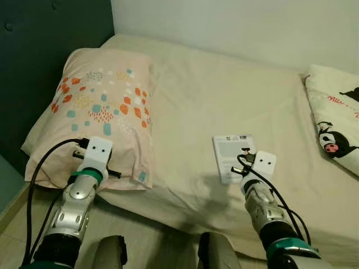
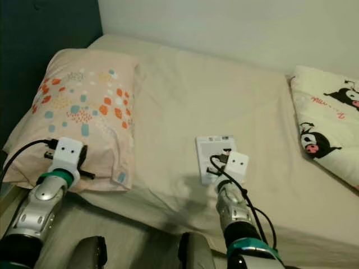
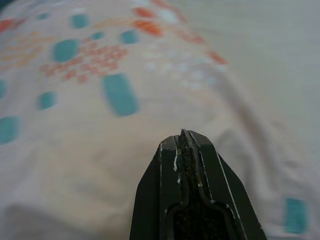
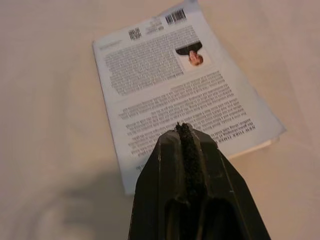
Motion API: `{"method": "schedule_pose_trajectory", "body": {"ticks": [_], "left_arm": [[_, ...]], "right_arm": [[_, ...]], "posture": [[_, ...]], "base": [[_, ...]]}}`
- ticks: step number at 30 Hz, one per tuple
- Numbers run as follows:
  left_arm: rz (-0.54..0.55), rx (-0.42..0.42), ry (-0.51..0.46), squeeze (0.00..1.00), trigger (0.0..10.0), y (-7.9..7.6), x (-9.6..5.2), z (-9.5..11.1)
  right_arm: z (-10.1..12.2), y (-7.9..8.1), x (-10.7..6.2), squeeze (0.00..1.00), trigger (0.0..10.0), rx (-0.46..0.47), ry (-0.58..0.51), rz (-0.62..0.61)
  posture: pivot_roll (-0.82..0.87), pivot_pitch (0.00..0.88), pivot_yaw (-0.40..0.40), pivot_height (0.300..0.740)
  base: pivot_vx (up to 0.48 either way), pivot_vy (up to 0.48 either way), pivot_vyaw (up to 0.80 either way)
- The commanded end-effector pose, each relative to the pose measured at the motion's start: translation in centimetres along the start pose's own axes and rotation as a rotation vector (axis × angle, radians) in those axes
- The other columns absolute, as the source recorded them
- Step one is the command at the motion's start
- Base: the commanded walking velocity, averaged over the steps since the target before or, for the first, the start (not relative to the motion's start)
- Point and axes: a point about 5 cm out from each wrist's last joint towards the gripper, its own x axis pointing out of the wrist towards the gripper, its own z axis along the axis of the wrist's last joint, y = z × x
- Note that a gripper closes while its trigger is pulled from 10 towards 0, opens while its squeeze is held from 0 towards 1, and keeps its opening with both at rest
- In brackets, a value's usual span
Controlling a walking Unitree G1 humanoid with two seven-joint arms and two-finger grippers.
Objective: Clean up the room
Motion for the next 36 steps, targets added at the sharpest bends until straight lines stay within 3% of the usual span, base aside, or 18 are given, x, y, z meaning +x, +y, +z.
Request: {"method": "schedule_pose_trajectory", "body": {"ticks": [1, 8, 11, 16, 18, 22, 25, 28, 29, 33, 34, 36], "left_arm": [[-0.064, -0.012, 0.005, 0.0, 10.0, -1.0, -0.1, -0.3], [-0.089, -0.022, 0.001, 0.0, 10.0, -1.4, -0.9, -0.9], [-0.01, -0.014, 0.037, 0.0, 10.0, 0.2, -1.3, -1.8], [0.04, -0.001, 0.059, 0.0, 10.0, 1.2, -1.4, -2.3], [0.074, 0.005, 0.06, 0.0, 10.0, 1.7, -1.5, -2.3], [0.03, 0.053, 0.069, 0.0, 10.0, 1.0, -1.8, -2.6], [-0.057, 0.097, 0.079, 0.0, 10.0, -0.3, -2.3, -3.2], [-0.105, 0.129, 0.111, 0.0, 10.0, -0.9, -3.4, -4.5], [-0.104, 0.076, 0.123, 0.0, 10.0, -1.2, -4.8, -5.2], [-0.074, 0.04, 0.124, 0.0, 10.0, -1.1, -5.2, -5.2], [-0.033, 0.012, 0.113, 0.0, 10.0, -0.9, -5.7, -5.1], [0.003, 0.046, 0.06, 0.0, 10.0, -0.2, -6.3, -4.3]], "right_arm": [[0.3, 0.0, 0.1, 0.0, 10.0, -0.02, -0.007, 0.004], [0.9, 0.8, 0.2, 0.0, 10.0, -0.061, -0.044, 0.048], [-0.4, 0.7, 0.1, 0.0, 10.0, -0.102, 0.024, 0.052], [-0.3, 0.9, 0.2, 0.0, 10.0, -0.118, 0.032, 0.053], [0.0, 1.2, 0.3, 0.0, 10.0, -0.084, 0.021, 0.054], [0.0, 2.1, 0.2, 0.0, 10.0, -0.118, 0.01, 0.094], [0.4, 3.1, 0.1, 0.0, 10.0, -0.07, -0.006, 0.134], [0.1, 3.9, -0.1, 0.0, 10.0, -0.056, -0.007, 0.172], [-0.6, 4.2, -0.4, 0.0, 10.0, -0.067, -0.014, 0.204], [-0.8, 4.0, -0.5, 0.0, 10.0, -0.047, -0.007, 0.198], [-1.3, 3.4, -0.5, 0.0, 10.0, -0.038, 0.004, 0.177], [-1.5, 2.3, -0.4, 0.0, 10.0, -0.045, 0.024, 0.113]], "posture": [[0.09, 0.0, -0.006, 0.576], [0.11, 0.0, -0.019, 0.576], [0.12, 0.001, -0.029, 0.576], [0.11, 0.0, -0.035, 0.576], [0.12, 0.004, -0.053, 0.576], [0.14, 0.005, -0.064, 0.576], [0.17, 0.048, -0.076, 0.576], [0.17, 0.05, -0.074, 0.576], [0.18, 0.047, -0.087, 0.576], [0.19, 0.052, -0.094, 0.576], [0.22, 0.072, -0.109, 0.576], [0.23, 0.109, -0.094, 0.576]], "base": [[0.0, 0.0, 0.0], [0.0, 0.0, 0.0], [0.0, 0.0, 0.0], [0.0, 0.0, 0.0], [0.0, 0.0, 0.0], [0.0, 0.0, 0.0], [0.0, 0.0, 0.0], [0.0, 0.0, 0.0], [0.0, 0.0, 0.0], [0.0, 0.0, 0.0], [0.0, 0.0, 0.0], [0.0, 0.0, 0.0]]}}
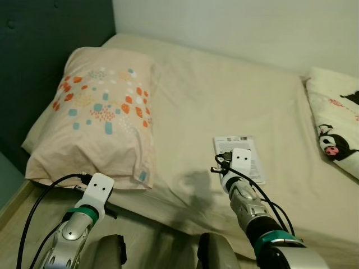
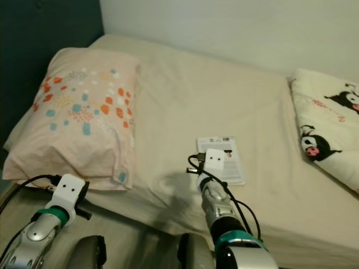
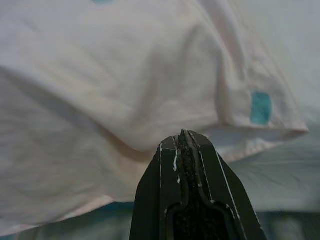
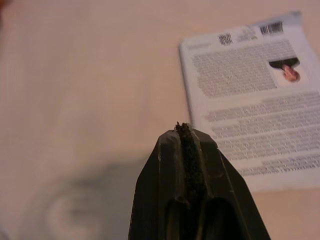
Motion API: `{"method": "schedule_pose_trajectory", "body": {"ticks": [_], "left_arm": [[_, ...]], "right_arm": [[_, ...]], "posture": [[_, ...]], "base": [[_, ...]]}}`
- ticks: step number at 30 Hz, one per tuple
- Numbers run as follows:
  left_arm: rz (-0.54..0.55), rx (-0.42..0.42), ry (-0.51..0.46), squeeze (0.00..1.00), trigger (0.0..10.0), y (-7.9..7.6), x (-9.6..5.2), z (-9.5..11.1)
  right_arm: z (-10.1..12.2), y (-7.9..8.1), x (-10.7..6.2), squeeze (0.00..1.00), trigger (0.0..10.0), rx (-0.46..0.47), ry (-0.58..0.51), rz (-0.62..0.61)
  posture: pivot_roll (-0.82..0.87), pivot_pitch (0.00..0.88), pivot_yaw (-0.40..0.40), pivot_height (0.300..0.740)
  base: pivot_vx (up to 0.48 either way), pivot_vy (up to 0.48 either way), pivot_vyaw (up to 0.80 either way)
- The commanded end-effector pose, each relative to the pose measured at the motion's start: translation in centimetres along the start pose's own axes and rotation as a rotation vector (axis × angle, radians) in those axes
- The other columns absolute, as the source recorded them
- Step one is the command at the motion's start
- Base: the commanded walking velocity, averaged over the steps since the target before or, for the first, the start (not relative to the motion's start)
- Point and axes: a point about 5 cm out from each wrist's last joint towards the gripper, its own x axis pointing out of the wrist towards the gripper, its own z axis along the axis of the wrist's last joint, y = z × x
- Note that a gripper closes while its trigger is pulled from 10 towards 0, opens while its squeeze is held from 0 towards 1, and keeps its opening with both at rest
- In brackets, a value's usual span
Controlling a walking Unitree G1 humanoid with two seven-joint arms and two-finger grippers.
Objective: Clean up the room
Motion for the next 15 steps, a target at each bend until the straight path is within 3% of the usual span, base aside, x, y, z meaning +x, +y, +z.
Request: {"method": "schedule_pose_trajectory", "body": {"ticks": [1, 4, 6, 7, 12, 15], "left_arm": [[0.031, 0.029, -0.051, 0.0, 10.0, 0.9, -0.3, 0.9], [0.057, 0.047, -0.099, 0.0, 10.0, 2.2, 0.1, 2.3], [0.086, 0.047, -0.135, 0.0, 10.0, 3.6, 0.2, 3.5], [0.086, 0.047, -0.135, 0.0, 10.0, 3.6, 0.2, 3.5], [0.152, 0.04, -0.139, 0.0, 10.0, 6.7, -0.6, 4.8], [0.156, 0.046, -0.133, 0.0, 10.0, 7.1, -0.9, 5.0]], "right_arm": [[-0.5, -2.0, -0.1, 0.0, 10.0, 0.038, 0.031, -0.104], [0.2, -2.5, 0.1, 0.0, 10.0, 0.07, 0.02, -0.141], [0.7, -2.8, 0.3, 1.0, 10.0, 0.096, 0.012, -0.162], [0.7, -2.8, 0.3, 1.0, 10.0, 0.096, 0.012, -0.162], [0.4, -2.8, 0.2, 1.0, 10.0, 0.115, 0.026, -0.15], [0.1, -2.7, 0.2, 1.0, 10.0, 0.116, 0.032, -0.14]], "posture": [[0.24, 0.118, -0.084, 0.576], [0.26, 0.137, -0.068, 0.576], [0.28, 0.161, -0.052, 0.576], [0.28, 0.161, -0.052, 0.576], [0.35, 0.186, -0.034, 0.576], [0.35, 0.186, -0.034, 0.576]], "base": [[0.0, 0.0, 0.0], [0.0, 0.0, 0.0], [0.0, 0.0, 0.0], [0.0, 0.0, 0.0], [0.0, 0.0, 0.0], [0.0, 0.0, 0.0]]}}
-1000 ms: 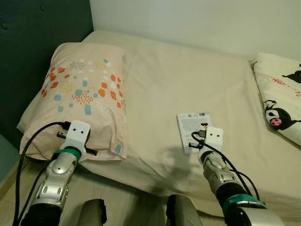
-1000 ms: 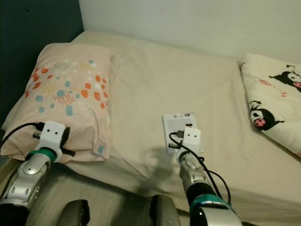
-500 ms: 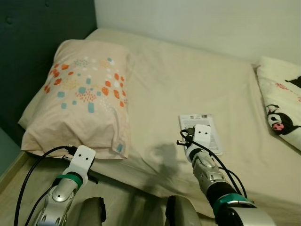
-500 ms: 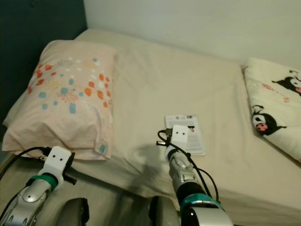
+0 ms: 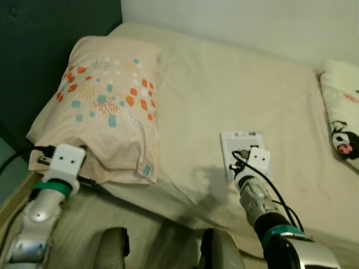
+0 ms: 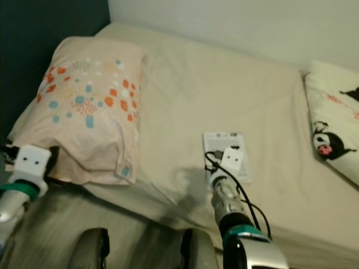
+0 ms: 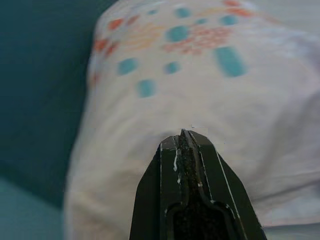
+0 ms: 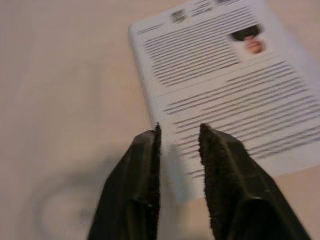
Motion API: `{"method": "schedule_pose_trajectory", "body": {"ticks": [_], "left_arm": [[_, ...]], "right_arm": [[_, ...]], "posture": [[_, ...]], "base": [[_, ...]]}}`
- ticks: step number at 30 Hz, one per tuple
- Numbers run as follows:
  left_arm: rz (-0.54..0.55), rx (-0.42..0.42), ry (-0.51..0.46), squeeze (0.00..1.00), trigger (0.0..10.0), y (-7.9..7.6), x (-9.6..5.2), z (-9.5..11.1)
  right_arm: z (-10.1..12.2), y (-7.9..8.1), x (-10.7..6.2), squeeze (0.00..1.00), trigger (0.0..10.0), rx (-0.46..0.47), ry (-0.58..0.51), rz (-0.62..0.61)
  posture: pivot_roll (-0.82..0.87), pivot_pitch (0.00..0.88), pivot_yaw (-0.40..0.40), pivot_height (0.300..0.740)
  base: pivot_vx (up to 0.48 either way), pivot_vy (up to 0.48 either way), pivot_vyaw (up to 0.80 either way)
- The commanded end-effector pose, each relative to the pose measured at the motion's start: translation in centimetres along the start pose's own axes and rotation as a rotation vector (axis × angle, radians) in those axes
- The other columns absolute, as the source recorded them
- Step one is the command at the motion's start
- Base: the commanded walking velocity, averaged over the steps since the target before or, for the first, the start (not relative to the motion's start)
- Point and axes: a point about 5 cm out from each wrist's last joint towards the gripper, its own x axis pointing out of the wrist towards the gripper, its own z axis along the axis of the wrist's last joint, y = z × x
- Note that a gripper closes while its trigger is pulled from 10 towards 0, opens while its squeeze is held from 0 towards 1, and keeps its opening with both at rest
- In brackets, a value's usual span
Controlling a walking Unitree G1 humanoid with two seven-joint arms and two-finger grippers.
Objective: Clean up the room
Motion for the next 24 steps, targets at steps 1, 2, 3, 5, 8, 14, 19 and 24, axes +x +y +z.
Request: {"method": "schedule_pose_trajectory", "body": {"ticks": [1, 2, 3, 5, 8, 14, 19, 24], "left_arm": [[-0.016, 0.004, 0.026, 0.0, 10.0, 0.7, -0.7, 0.2], [-0.016, 0.004, 0.026, 0.0, 10.0, 0.7, -0.7, 0.2], [-0.019, 0.005, 0.021, 0.0, 10.0, 1.0, -0.9, 0.7], [-0.018, 0.005, 0.015, 0.0, 10.0, 1.5, -1.1, 1.2], [-0.014, -0.012, 0.003, 0.0, 10.0, 2.4, -1.7, 2.3], [-0.024, -0.012, 0.009, 0.0, 10.0, 2.7, -2.2, 2.9], [-0.023, -0.01, 0.024, 0.0, 10.0, 3.3, -2.5, 3.4], [0.042, 0.031, 0.018, 0.0, 10.0, 4.9, -2.0, 4.8]], "right_arm": [[-1.4, -0.8, -0.3, 1.0, 10.0, 0.012, 0.051, -0.018], [-1.4, -0.8, -0.3, 1.0, 10.0, 0.012, 0.051, -0.018], [-1.6, -1.0, -0.3, 1.0, 10.0, 0.019, 0.06, -0.028], [-1.8, -1.1, -0.4, 1.0, 10.0, 0.032, 0.069, -0.042], [-2.1, 0.1, -0.5, 1.0, 10.0, 0.018, 0.073, 0.006], [-2.5, 2.6, -0.8, 1.0, 10.0, -0.034, 0.071, 0.116], [-2.8, 3.8, -1.0, 1.0, 10.0, -0.1, 0.076, 0.164], [-1.6, 4.5, -0.9, 0.0, 10.0, -0.429, -0.034, 0.126]], "posture": [[0.39, 0.221, -0.032, 0.576], [0.39, 0.221, -0.032, 0.576], [0.4, 0.234, -0.031, 0.576], [0.41, 0.257, -0.021, 0.576], [0.43, 0.267, -0.001, 0.576], [0.45, 0.286, 0.0, 0.576], [0.46, 0.302, 0.003, 0.576], [0.46, 0.312, 0.009, 0.576]], "base": [[0.0, 0.0, 0.0], [0.0, 0.0, 0.0], [0.0, 0.0, 0.0], [0.0, 0.0, 0.0], [0.0, 0.0, 0.0], [0.0, 0.0, 0.0], [0.0, 0.0, 0.0], [0.0, 0.0, 0.0]]}}
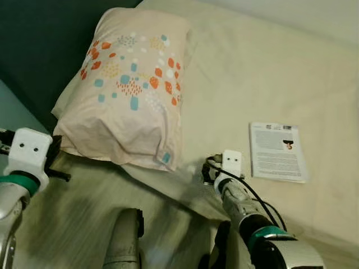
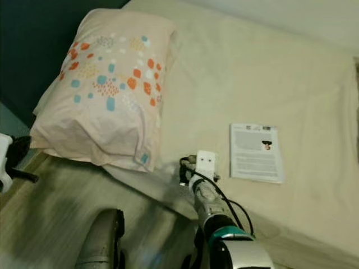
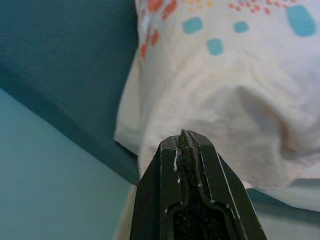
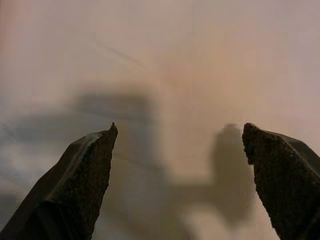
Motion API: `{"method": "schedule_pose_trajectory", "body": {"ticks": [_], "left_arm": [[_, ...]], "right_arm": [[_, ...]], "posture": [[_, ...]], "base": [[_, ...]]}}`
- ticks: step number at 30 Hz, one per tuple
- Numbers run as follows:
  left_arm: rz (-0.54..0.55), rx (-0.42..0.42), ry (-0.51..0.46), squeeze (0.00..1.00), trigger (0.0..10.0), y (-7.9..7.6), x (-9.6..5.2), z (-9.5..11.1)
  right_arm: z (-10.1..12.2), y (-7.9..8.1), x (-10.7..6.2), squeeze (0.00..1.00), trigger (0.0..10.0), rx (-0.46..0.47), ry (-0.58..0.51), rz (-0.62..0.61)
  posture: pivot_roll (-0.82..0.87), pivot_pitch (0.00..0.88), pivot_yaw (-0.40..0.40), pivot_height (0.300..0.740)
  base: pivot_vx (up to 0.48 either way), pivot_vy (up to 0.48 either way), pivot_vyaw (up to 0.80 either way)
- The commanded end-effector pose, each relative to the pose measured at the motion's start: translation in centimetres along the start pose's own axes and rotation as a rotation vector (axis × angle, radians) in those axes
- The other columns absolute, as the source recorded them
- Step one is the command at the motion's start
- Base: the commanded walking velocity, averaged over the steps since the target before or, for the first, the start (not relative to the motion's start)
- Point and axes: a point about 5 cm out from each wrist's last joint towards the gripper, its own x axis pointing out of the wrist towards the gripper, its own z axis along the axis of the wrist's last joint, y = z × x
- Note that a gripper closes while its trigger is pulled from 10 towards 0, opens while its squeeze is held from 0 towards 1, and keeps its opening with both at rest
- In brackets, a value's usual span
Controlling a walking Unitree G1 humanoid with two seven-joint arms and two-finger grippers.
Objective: Clean up the room
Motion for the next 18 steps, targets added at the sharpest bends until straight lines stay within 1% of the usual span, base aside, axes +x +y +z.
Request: {"method": "schedule_pose_trajectory", "body": {"ticks": [1, 2, 6, 7, 8, 9, 10, 12, 13, 14, 15, 16, 17, 18], "left_arm": [[0.039, 0.014, 0.009, 0.0, 10.0, 0.8, -0.1, 0.5], [0.039, 0.014, 0.009, 0.0, 10.0, 0.8, -0.1, 0.5], [0.085, 0.003, -0.017, 0.0, 10.0, 2.0, 0.3, 1.5], [0.085, 0.003, -0.017, 0.0, 10.0, 2.0, 0.3, 1.5], [0.095, 0.004, -0.018, 0.0, 10.0, 2.2, 0.3, 1.5], [0.104, -0.003, -0.006, 0.0, 10.0, 2.4, 0.4, 1.5], [0.104, -0.003, -0.006, 0.0, 10.0, 2.4, 0.4, 1.5], [0.068, -0.001, 0.009, 0.0, 10.0, 1.8, 0.3, 1.1], [0.037, 0.0, 0.023, 0.0, 10.0, 1.1, 0.2, 0.6], [0.037, 0.0, 0.023, 0.0, 10.0, 1.1, 0.2, 0.6], [0.017, -0.001, 0.032, 0.0, 10.0, 0.6, 0.0, 0.3], [-0.008, -0.008, 0.05, 0.0, 10.0, -0.3, -0.1, -0.5], [-0.008, -0.008, 0.05, 0.0, 10.0, -0.3, -0.1, -0.5], [-0.04, -0.015, 0.071, 0.0, 10.0, -1.4, -0.3, -1.3]], "right_arm": [[0.1, -0.4, 0.0, 0.0, 10.0, -0.108, -0.033, -0.038], [0.1, -0.4, 0.0, 0.0, 10.0, -0.108, -0.033, -0.038], [0.9, -1.1, 0.1, 0.0, 10.0, -0.198, -0.077, -0.092], [0.9, -1.1, 0.1, 0.0, 10.0, -0.198, -0.077, -0.092], [0.9, -1.2, 0.1, 0.0, 10.0, -0.218, -0.077, -0.105], [0.8, -2.0, 0.2, 0.0, 10.0, -0.206, -0.066, -0.142], [0.8, -2.0, 0.2, 0.0, 10.0, -0.206, -0.066, -0.142], [0.7, -2.8, 0.1, 0.0, 10.0, -0.176, -0.063, -0.173], [0.4, -3.2, 0.1, 0.0, 10.0, -0.202, -0.063, -0.191], [0.4, -3.2, 0.1, 0.0, 10.0, -0.202, -0.063, -0.191], [0.3, -3.5, 0.0, 0.0, 10.0, -0.222, -0.063, -0.203], [0.0, -4.2, -0.1, 0.0, 10.0, -0.259, -0.06, -0.229], [0.0, -4.2, -0.1, 0.0, 10.0, -0.259, -0.06, -0.229], [-0.2, -5.4, -0.2, 0.0, 10.0, -0.3, -0.057, -0.267]], "posture": [[0.46, 0.313, 0.011, 0.576], [0.46, 0.313, 0.011, 0.576], [0.46, 0.315, 0.012, 0.576], [0.46, 0.315, 0.012, 0.576], [0.46, 0.315, 0.012, 0.576], [0.45, 0.315, 0.014, 0.576], [0.45, 0.315, 0.014, 0.576], [0.44, 0.304, 0.012, 0.576], [0.42, 0.292, 0.008, 0.576], [0.42, 0.292, 0.008, 0.576], [0.42, 0.292, 0.008, 0.576], [0.38, 0.253, -0.002, 0.576], [0.38, 0.253, -0.002, 0.576], [0.35, 0.224, -0.008, 0.576]], "base": [[0.0, 0.0, 0.0], [0.0, 0.0, 0.0], [0.0, 0.0, 0.0], [0.0, 0.0, 0.0], [0.0, 0.0, 0.0], [0.0, 0.0, 0.0], [0.0, 0.0, 0.0], [0.0, 0.0, 0.0], [0.0, 0.0, 0.0], [0.0, 0.0, 0.0], [0.0, 0.0, 0.0], [0.0, 0.0, 0.0], [0.0, 0.0, 0.0], [0.0, 0.0, 0.0]]}}
